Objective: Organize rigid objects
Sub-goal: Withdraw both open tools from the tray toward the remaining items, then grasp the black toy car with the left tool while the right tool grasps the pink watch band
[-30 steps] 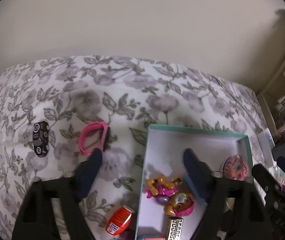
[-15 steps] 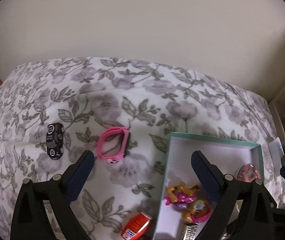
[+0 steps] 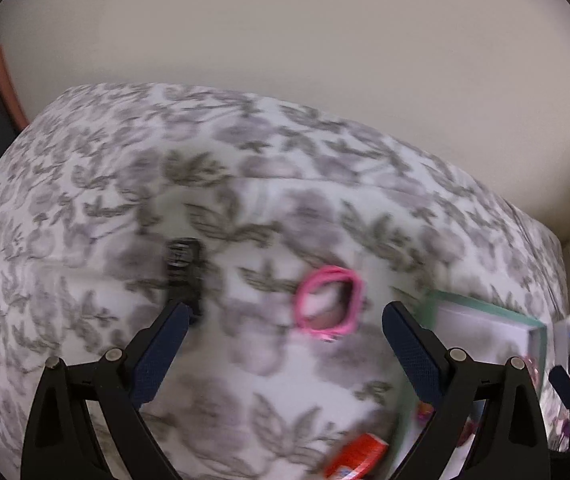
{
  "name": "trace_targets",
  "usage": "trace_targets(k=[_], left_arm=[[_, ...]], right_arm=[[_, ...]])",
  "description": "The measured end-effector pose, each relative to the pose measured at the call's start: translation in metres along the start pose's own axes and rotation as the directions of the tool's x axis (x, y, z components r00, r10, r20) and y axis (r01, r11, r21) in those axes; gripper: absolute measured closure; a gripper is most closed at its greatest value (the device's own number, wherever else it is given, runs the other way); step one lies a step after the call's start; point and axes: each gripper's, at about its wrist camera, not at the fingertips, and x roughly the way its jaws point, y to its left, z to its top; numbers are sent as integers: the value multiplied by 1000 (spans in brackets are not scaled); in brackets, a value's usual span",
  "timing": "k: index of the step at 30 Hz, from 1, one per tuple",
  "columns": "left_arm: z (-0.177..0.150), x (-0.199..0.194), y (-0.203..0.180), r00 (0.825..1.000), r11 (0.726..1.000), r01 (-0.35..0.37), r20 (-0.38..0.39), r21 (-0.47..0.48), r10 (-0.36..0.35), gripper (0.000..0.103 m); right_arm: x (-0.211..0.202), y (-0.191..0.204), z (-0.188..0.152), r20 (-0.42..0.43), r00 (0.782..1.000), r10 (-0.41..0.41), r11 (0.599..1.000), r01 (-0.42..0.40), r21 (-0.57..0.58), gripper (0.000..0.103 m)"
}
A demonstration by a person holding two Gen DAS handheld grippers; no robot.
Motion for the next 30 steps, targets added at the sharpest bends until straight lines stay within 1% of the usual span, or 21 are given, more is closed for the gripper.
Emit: trace_targets(k=[5,8,11,16,20,22,25,30], left_arm=[[11,-1,41,999,997,-39,7,-62,40,5],[14,1,58,999,995,-41,3,-92,42,5],[17,5,72,999,993,-35,-1,-117,35,5],[18,15,89,1000,990,-21,-2,-138,21,5],[18,26,97,1000,987,22,-17,-160,-26,5],[17,31,98,999,987,34,-20,-157,-38,5],[15,40,98,999,988,37,-22,-147,-41,6],[13,56,105,998,985,45,-41,-165,-53,6]], right_arm=[[3,27,0,17,999,33,999,-32,-22,0],[5,45,0,38,999,37,999,-35,-39,0],[11,64,-1,42,997,65,996,-63,-59,0],[33,102,-5,11,996,83,991,-82,-103,0],[50,127,-3,-15,994,105,986,-106,-132,0],[63,138,2,-32,994,106,984,-109,-139,0],[77,147,6,-55,994,99,984,-106,-145,0],[104,155,11,-100,991,84,987,-97,-130,1]])
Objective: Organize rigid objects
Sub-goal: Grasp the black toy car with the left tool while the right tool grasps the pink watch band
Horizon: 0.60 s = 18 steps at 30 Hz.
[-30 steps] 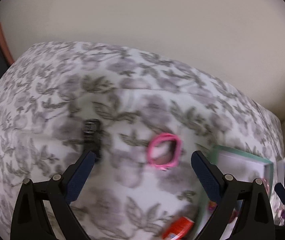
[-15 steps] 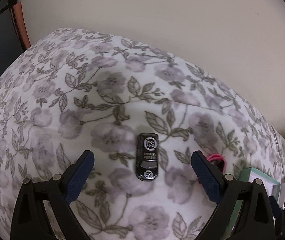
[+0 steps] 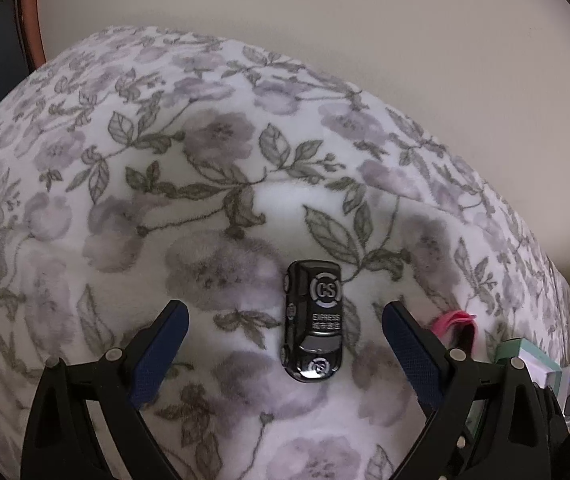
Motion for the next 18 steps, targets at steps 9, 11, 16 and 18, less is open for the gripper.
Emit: trace_targets(k=[9,11,16,18], left_arm=[[0,13,-7,1000,999,19,-1,40,-19,18],[-1,16,-9,1000,999,9,-6,48,-9,25],[-4,15,-14,1000,997,-1,0,74,1,43],[-6,16,-16,1000,996,-13,0,86,13,51]], right_arm=[[24,7,11,-34,999,-42,999,42,3,25],[25,7,13,-32,998,-57,998,57,1,29],[23,5,13,-24,998,-53,999,53,10,44],[22,4,13,-25,999,-47,999,47,19,45]])
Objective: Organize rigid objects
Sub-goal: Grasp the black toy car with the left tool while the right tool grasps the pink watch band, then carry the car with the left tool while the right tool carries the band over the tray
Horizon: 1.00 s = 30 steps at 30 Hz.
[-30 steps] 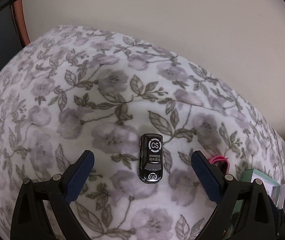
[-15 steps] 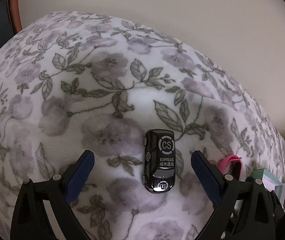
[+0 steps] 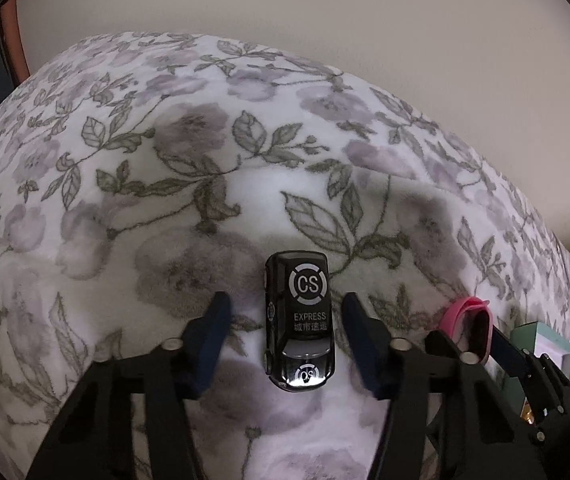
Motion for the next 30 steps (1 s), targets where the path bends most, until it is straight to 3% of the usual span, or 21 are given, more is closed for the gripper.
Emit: trace_targets(k=[2,4,15,23,30], left_arm=[[0,-1,1,1000,1000,-1,0,4,1,64],[1,-1,2,1000,1000,29,-5,-9,-29,69],[-8,-25,1,999,999,41,-11,-23,-41,69],[-14,-84,-11,996,996,82,32,-24,-82,69],[-36,-148,-35,989,993,109,94,45,-113,69]], right_arm=[[-3,-2,-3,0,1000,7,1000,-7,9,46],[-5,-3,-5,-2,1000,14,1000,-14,18,46],[-39,-12,-23,-3,1000,30,998,-30,56,46],[-93,-23,-41,29,999,37,994,-39,98,46],[-141,-44,-69,58,998,39,983,-49,177,46]])
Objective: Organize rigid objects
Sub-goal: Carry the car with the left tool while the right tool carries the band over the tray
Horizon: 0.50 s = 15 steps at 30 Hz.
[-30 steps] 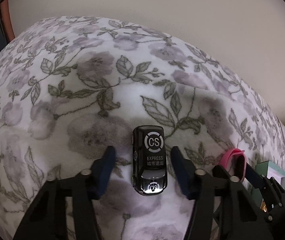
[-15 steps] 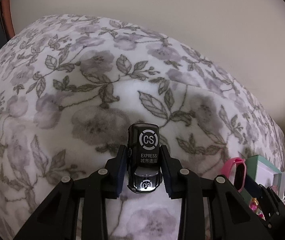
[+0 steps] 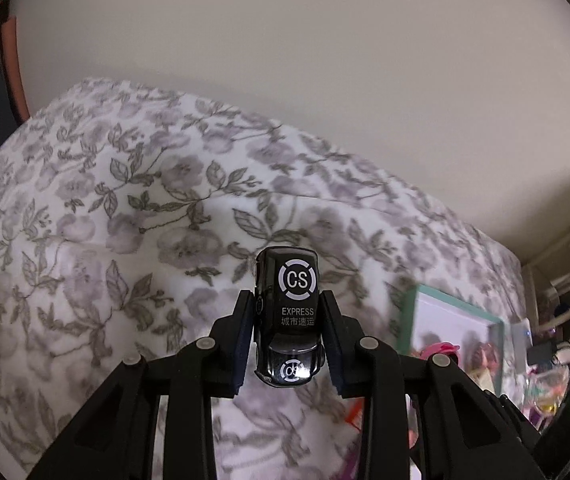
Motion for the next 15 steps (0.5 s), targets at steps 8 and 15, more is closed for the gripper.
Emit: trace_targets(k=[8,15], left_arm=[[-34,-42,-38,998,995,49,31,87,-52,69],[-68,-47,-66,995,985,104,-17,138,-102,69]], right_arm=[[-48,-33,-27,16,999,-34,996,33,85,46],[-86,-59,-49,41,996,-80,990,74,123,46]])
